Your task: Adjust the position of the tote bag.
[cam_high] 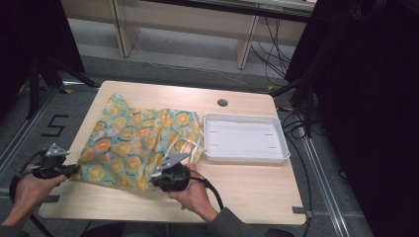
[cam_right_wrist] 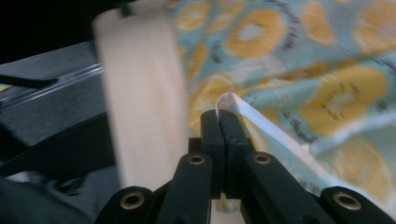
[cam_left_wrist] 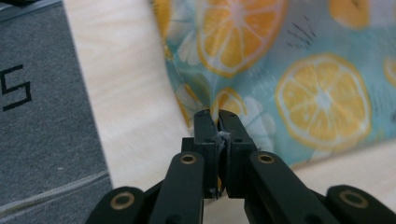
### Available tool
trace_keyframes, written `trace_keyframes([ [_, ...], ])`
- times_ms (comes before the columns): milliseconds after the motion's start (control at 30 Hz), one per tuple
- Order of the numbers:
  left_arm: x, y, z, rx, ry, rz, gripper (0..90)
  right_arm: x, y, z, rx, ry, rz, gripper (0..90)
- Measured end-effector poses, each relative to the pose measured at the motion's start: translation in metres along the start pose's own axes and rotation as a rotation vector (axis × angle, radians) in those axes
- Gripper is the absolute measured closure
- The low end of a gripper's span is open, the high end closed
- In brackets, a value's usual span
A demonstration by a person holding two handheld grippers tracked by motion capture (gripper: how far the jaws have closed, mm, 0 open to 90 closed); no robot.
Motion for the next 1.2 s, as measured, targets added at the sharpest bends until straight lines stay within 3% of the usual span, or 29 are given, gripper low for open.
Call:
trace_keyframes([
  [33, 0.0, 0.0, 0.0, 0.0, 0.0, 0.0, 86.7, 0.0, 0.0, 0.0, 0.0, 0.0, 0.0, 90.0],
  [67, -0.007, -0.008, -0.004, -0.02, 0.007, -0.013, 86.7, -0.003, -0.02, -0.003, -0.039, 0.004, 0.022, 90.0],
  [100, -0.007, -0.008, -0.004, -0.02, 0.007, -0.013, 86.8, -0.003, -0.02, -0.003, -0.039, 0.004, 0.022, 90.0],
  [167, -0.017, -0.02, -0.014, -0.033, 0.031, -0.006, 86.8, -0.011, -0.042, -0.013, -0.082, 0.004, 0.054, 90.0],
  [267, -0.029, -0.032, -0.022, -0.043, 0.054, 0.0, 86.9, -0.018, -0.058, -0.029, -0.121, -0.007, 0.079, 90.0],
  [300, -0.031, -0.034, -0.022, -0.049, 0.027, 0.029, 86.8, -0.019, -0.064, -0.034, -0.143, -0.01, 0.083, 90.0],
  [333, -0.036, -0.038, -0.026, -0.051, 0.046, 0.029, 86.7, -0.02, -0.067, -0.039, -0.146, -0.02, 0.081, 90.0],
  [367, -0.041, -0.042, -0.027, -0.051, 0.043, 0.003, 86.7, -0.022, -0.07, -0.044, -0.154, -0.023, 0.073, 90.0],
  [400, -0.047, -0.047, -0.032, -0.044, 0.093, -0.033, 86.5, -0.023, -0.072, -0.049, -0.159, -0.029, 0.073, 90.0],
  [500, -0.053, -0.053, -0.037, -0.046, 0.096, -0.065, 85.5, -0.026, -0.077, -0.057, -0.166, -0.034, 0.069, 87.4],
  [533, -0.049, -0.048, -0.035, -0.055, 0.069, 0.032, 84.3, -0.027, -0.079, -0.058, -0.168, -0.04, 0.053, 84.7],
  [633, -0.048, -0.048, -0.025, -0.038, 0.097, 0.084, 72.4, -0.027, -0.077, -0.056, -0.172, -0.049, 0.03, 71.4],
  [700, -0.048, -0.044, -0.013, -0.044, 0.121, 0.094, 59.5, -0.027, -0.071, -0.048, -0.157, -0.058, 0.032, 59.9],
  [767, -0.048, -0.039, 0.001, -0.048, 0.142, 0.066, 49.4, -0.026, -0.064, -0.036, -0.162, -0.048, 0.028, 52.8],
  [833, -0.046, -0.032, 0.017, -0.069, 0.15, 0.064, 42.2, -0.025, -0.056, -0.02, -0.158, -0.054, 0.012, 45.5],
  [867, -0.044, -0.024, 0.023, -0.075, 0.157, 0.096, 40.4, -0.025, -0.052, -0.012, -0.153, -0.05, 0.005, 43.9],
  [900, -0.044, -0.024, 0.023, -0.075, 0.157, 0.096, 39.6, -0.025, -0.052, -0.012, -0.153, -0.05, 0.005, 43.9],
  [933, -0.038, -0.007, 0.033, -0.049, 0.141, 0.081, 38.5, -0.024, -0.038, 0.005, -0.127, -0.015, -0.024, 41.0],
  [967, -0.035, 0.002, 0.034, -0.024, 0.134, 0.039, 37.9, -0.023, -0.032, 0.011, -0.116, -0.005, -0.035, 41.7],
  [1000, -0.03, 0.013, 0.034, 0.009, 0.124, 0.011, 37.4, -0.022, -0.023, 0.018, -0.088, 0.008, -0.044, 42.2],
  [1033, -0.026, 0.023, 0.034, 0.038, 0.109, -0.043, 37.3, -0.022, -0.013, 0.025, -0.058, 0.022, -0.076, 42.9],
  [1067, -0.021, 0.036, 0.034, 0.061, 0.095, -0.013, 37.3, -0.02, 0.002, 0.032, -0.008, 0.031, -0.065, 43.7],
  [1100, -0.021, 0.036, 0.034, 0.061, 0.095, -0.013, 37.4, -0.02, 0.002, 0.032, -0.008, 0.031, -0.065, 43.7],
  [1133, -0.013, 0.058, 0.034, 0.093, 0.071, 0.0, 38.2, -0.016, 0.029, 0.044, 0.088, 0.039, -0.082, 44.1],
  [1200, -0.012, 0.076, 0.034, 0.127, 0.083, -0.033, 39.4, -0.01, 0.057, 0.054, 0.195, 0.032, -0.085, 43.5],
])
Point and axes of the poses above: each handheld gripper's, and its own axes: z roughly backward along the jaws, x roughly out of its underside, y roughly to its right, the point moved 6 cm from there along -z, roughly forward along the jaws, and after that the axes turned 6 degrees about x, right-handed, at the moved point
